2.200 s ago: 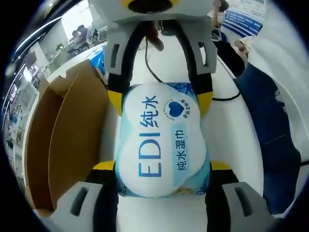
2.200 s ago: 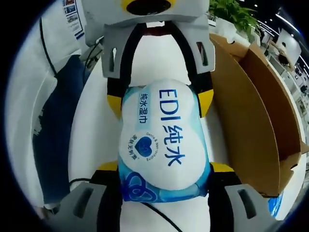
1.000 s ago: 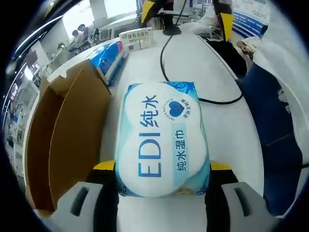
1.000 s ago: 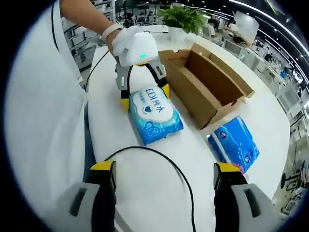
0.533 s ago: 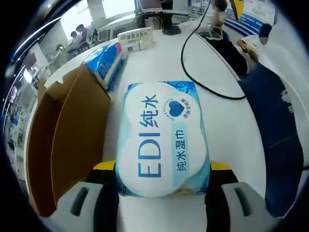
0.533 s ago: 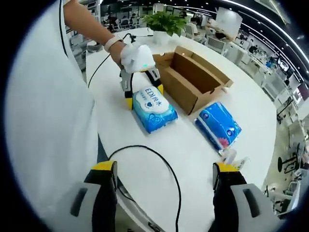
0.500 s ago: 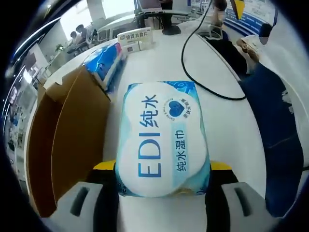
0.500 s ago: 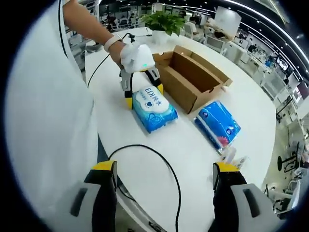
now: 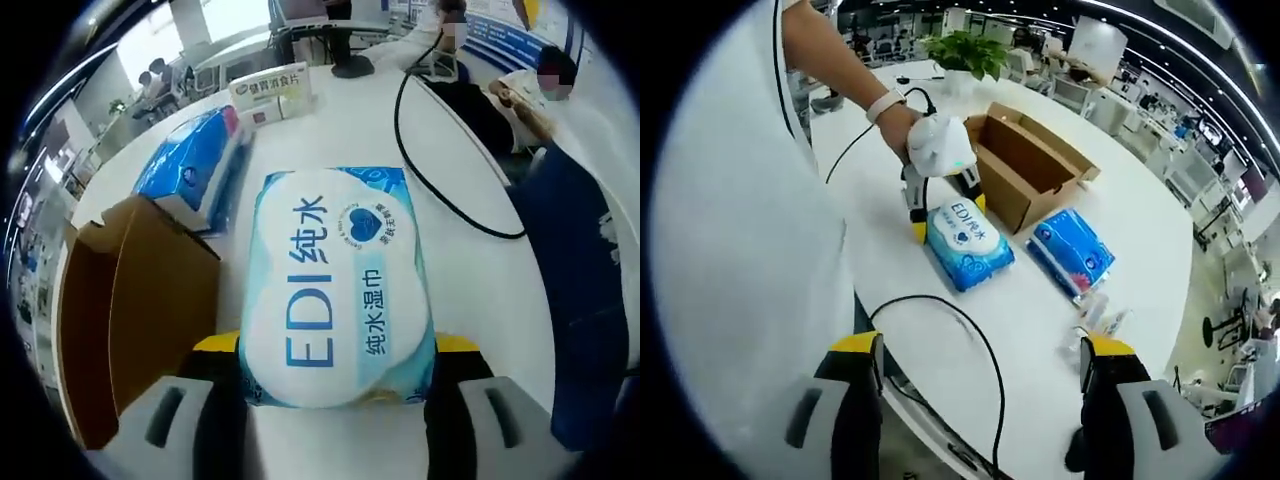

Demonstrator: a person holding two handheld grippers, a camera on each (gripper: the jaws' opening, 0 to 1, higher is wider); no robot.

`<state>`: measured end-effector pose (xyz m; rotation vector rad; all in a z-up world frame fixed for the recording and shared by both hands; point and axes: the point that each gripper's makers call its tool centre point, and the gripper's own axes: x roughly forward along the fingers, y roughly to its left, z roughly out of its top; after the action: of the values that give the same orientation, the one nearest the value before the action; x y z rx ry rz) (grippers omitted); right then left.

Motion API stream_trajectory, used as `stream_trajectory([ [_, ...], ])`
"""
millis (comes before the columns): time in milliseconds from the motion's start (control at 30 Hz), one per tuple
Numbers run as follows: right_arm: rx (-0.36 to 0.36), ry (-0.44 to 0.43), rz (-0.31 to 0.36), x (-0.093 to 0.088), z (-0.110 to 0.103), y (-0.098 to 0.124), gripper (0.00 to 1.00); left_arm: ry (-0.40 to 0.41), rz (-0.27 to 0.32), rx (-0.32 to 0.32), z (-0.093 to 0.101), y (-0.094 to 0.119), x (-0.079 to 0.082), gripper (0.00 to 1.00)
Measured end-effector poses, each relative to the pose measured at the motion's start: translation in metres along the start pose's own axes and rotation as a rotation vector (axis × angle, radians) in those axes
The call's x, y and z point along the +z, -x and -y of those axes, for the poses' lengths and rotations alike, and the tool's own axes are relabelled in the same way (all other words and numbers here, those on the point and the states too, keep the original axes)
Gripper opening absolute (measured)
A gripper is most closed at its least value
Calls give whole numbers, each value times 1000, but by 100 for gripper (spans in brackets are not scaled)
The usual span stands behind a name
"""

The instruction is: Operate the shoe box by opening the lid, removing the specified soft item, and placing it in the target area until the item is outside and the box remains undamaged.

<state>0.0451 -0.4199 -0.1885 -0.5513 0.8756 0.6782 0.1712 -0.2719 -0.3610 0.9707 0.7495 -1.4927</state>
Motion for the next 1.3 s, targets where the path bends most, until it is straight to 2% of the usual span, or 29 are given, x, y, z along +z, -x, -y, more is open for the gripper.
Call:
stream_trajectory([
  [367, -32, -22, 0, -21, 10, 13, 82, -1, 0, 0, -5, -13, 25, 72],
  [933, -36, -17, 10, -26, 30, 25, 84, -12, 0, -2, -10, -30, 58, 72],
  [1300, -46, -28, -11, -40, 42, 32, 84, -6, -2, 2, -16, -39, 74, 72],
])
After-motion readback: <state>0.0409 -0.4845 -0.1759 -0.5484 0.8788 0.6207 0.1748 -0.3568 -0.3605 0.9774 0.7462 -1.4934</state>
